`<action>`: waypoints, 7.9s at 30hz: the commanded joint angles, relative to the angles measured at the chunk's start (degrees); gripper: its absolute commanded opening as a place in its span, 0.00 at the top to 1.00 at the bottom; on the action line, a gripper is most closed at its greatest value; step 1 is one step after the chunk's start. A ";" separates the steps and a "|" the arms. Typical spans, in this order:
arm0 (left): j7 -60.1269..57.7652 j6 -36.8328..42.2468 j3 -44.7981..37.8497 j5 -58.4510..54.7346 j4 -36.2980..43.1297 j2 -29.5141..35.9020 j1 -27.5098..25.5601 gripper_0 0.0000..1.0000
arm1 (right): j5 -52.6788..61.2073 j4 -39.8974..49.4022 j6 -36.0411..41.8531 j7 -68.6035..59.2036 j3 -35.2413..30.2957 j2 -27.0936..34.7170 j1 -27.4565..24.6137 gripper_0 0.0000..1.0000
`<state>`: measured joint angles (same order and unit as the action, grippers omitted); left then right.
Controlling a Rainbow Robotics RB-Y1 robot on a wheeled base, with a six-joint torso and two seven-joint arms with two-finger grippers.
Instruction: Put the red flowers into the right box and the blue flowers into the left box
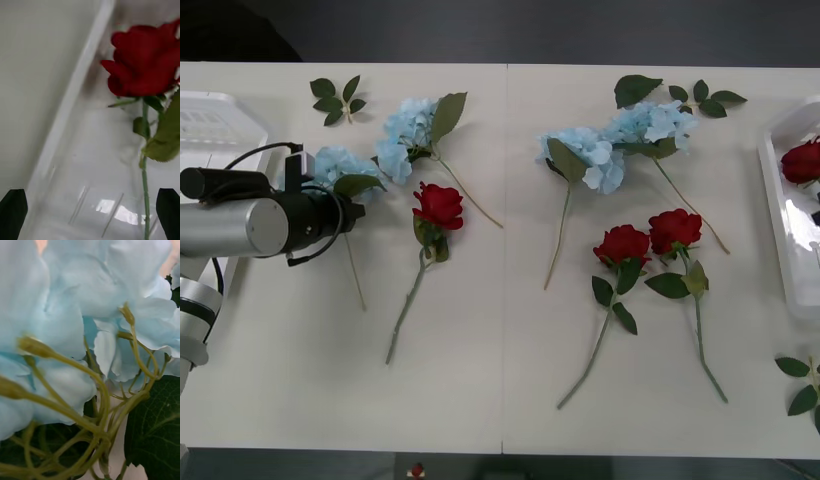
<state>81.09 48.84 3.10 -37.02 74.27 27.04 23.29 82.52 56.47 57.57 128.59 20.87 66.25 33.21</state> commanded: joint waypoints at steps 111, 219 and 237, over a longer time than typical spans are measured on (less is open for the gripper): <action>45.91 20.77 -10.48 -47.35 33.58 -11.57 -15.47 0.00 | 50.64 7.16 2.89 11.51 6.11 -30.66 27.25 1.00; 28.60 -0.85 -32.54 -7.27 12.13 11.63 -20.57 1.00 | -8.78 40.82 5.79 -63.02 42.85 5.99 20.84 0.00; 28.60 -3.49 -30.61 -8.50 10.20 11.63 -20.22 0.45 | -26.88 34.40 3.25 -65.57 42.77 -5.78 14.95 0.00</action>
<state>106.84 45.64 -26.63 -44.80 83.83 37.24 2.32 56.33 91.63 61.77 65.80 64.79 61.07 48.27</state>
